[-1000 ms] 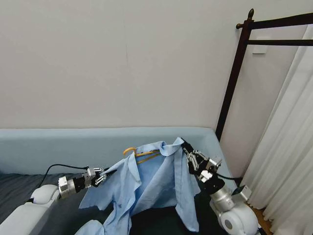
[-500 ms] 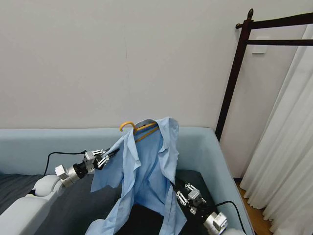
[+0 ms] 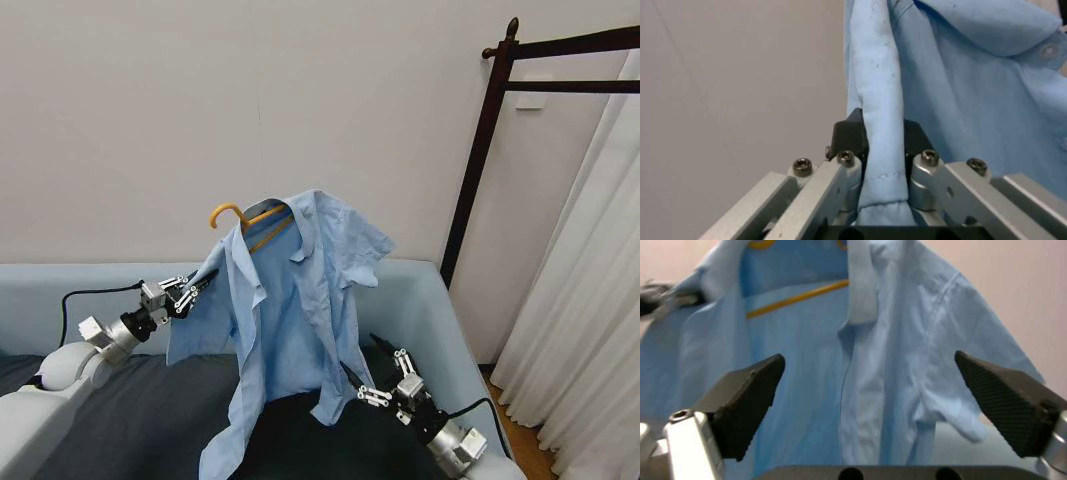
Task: Pick up the clothes from the sofa and hang them on the clothes hanger.
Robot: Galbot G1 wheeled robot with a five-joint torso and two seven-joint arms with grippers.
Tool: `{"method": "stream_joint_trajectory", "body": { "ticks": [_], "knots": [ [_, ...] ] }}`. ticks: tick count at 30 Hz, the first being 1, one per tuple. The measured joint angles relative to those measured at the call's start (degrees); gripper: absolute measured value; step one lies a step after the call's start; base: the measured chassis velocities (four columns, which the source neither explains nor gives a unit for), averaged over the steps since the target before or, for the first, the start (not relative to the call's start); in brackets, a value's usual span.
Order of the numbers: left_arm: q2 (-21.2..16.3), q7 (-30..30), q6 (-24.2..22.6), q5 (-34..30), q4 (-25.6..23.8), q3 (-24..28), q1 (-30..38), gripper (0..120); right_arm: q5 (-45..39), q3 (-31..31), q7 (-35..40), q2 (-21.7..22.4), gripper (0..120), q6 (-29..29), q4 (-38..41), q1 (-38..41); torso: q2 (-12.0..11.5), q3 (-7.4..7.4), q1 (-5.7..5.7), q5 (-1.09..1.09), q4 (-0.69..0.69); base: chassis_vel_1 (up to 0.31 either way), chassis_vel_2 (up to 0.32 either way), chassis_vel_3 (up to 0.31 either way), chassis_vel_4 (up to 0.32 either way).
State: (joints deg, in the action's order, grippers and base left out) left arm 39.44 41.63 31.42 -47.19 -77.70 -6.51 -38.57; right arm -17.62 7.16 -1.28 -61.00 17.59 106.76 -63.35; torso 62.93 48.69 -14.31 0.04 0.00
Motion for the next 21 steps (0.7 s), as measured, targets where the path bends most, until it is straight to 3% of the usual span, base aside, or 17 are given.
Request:
{"method": "stream_joint_trajectory", "body": {
  "ticks": [5, 12, 21],
  "knots": [
    [1.68, 4.53, -0.46, 0.53, -0.95, -0.57, -3.65, 7, -0.82, -5.25, 5.96, -1.20, 100, -2.95, -2.05, 5.02, 0.00, 0.00, 0.00, 0.01, -0.01, 0.000, 0.000, 0.000, 0.000],
    [2.89, 6.95, -0.65, 3.47, -1.66, -0.57, -7.66, 7, -2.30, -8.72, 6.79, -3.40, 97, -2.99, -7.04, 8.64, 0.00, 0.00, 0.00, 0.02, 0.00, 0.000, 0.000, 0.000, 0.000],
    [6.03, 7.23, 0.31, 6.12, 0.60, 0.13, -8.42, 7, 1.75, -9.66, 7.31, -5.47, 65, -3.50, -8.85, 9.02, 0.00, 0.00, 0.00, 0.01, -0.02, 0.000, 0.000, 0.000, 0.000]
  ]
}}
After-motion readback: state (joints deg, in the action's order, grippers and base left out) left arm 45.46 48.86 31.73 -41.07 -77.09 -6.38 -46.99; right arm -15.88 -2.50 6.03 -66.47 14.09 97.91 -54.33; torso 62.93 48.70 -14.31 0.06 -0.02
